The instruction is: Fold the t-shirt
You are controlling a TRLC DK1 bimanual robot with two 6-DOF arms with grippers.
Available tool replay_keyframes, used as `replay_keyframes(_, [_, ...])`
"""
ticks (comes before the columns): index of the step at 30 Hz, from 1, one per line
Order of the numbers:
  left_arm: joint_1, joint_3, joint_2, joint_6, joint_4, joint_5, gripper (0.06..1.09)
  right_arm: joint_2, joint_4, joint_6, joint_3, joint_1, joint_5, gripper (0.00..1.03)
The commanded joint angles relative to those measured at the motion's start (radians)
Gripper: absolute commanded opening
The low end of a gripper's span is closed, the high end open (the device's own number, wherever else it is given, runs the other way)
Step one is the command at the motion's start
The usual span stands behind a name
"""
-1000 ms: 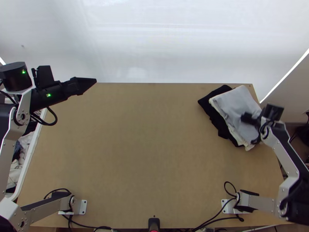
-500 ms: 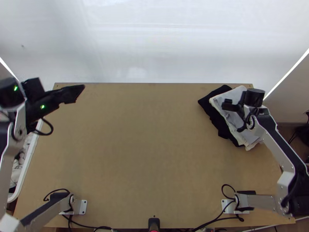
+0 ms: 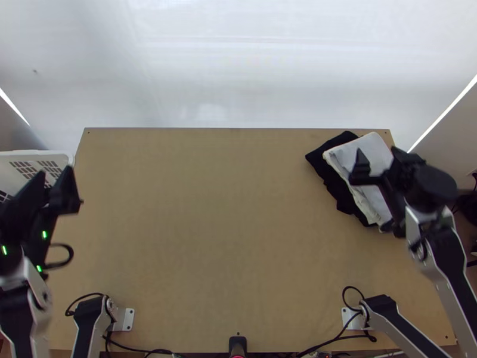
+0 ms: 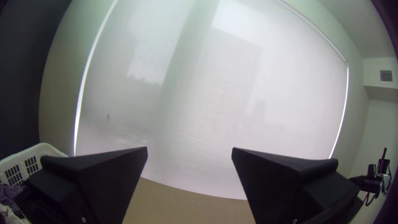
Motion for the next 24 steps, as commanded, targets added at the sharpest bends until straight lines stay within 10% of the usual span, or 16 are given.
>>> replay_keyframes(1, [0.110,-0.286,-0.320,0.027,0.077,-0.027,1.04,-0.216,-0.049,0.083,-0.118,0.008,0.002,0.99])
replay_keyframes(24, [0.156,-0.653,-0.516,0.106,0.221,-0.073,1.04,-0.534,0.405,0.079,-0.797,0.024,0.004,0.98])
